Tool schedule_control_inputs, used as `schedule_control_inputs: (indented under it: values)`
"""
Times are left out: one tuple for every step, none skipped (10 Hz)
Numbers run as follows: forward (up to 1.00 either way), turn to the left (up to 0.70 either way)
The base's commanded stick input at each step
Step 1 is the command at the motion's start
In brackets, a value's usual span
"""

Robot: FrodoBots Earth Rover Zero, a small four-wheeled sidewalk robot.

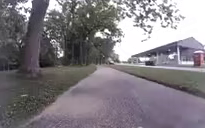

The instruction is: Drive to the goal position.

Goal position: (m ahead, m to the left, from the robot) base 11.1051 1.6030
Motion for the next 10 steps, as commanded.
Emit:
schedule_control_inputs:
  values:
    - [0.70,-0.05]
    - [0.70,0.00]
    - [0.70,0.00]
    - [0.70,0.00]
    - [0.70,0.00]
    - [0.70,0.00]
    - [0.70,0.00]
    - [0.70,0.00]
    - [0.70,0.00]
    - [0.70,0.00]
